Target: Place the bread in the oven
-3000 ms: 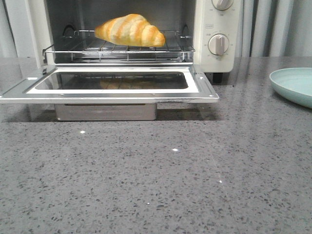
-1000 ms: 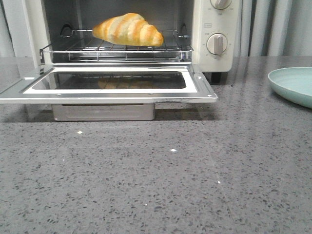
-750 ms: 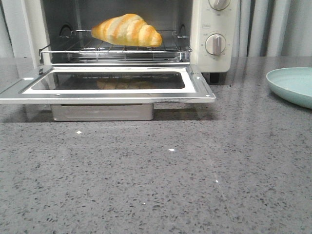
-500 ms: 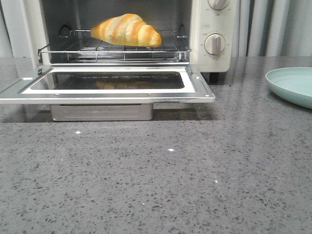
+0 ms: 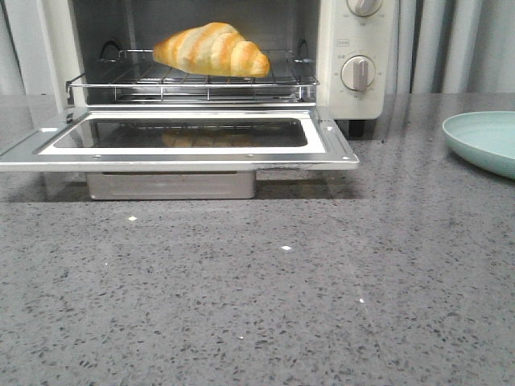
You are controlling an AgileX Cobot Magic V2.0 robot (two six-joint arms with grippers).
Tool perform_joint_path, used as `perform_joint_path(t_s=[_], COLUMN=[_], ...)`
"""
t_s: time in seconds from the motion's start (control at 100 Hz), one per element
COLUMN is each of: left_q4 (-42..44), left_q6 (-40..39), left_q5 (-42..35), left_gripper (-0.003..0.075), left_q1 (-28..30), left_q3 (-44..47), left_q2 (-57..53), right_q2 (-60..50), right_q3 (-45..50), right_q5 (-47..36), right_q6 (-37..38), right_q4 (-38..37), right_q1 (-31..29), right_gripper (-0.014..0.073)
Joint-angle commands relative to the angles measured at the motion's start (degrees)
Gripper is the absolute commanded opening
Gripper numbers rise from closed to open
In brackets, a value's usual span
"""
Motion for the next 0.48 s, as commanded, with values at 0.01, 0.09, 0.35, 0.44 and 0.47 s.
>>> perform_joint_path(t_s=[0.01,0.09,0.35,0.44,0.47], left_q4=[-0.44,-0.44,-0.44,-0.44,-0.44], left_q6=[-0.80,-0.80,-0.80,-0.80,-0.80], left_q5=[-3.58,-3.58,-3.58,-3.58,-3.58], left_gripper=[-0.0021,-0.0021,-0.0021,-0.0021,-0.0021], left_q1=[0.07,0.07,0.07,0.07,0.07], left_q3=[1.28,1.28,1.28,1.28,1.28], left_q2=[-1.57,-1.57,-1.57,-1.57,-1.57], right_q2=[-1.08,-1.08,-1.08,-1.08,-1.08], right_q3=[1.46,1.46,1.46,1.46,1.46], right_q5=[-1.39,-1.72,-1.72,-1.72,-1.72], right_q6=[-0.54,-0.54,-0.54,-0.54,-0.54], right_q4=[0.14,0.14,0.14,0.14,0.14], right_q1=[-0.30,-0.30,-0.30,-0.30,-0.30], right_gripper=[-0.0057,-0.0057,-0.0057,-0.0057,-0.0057])
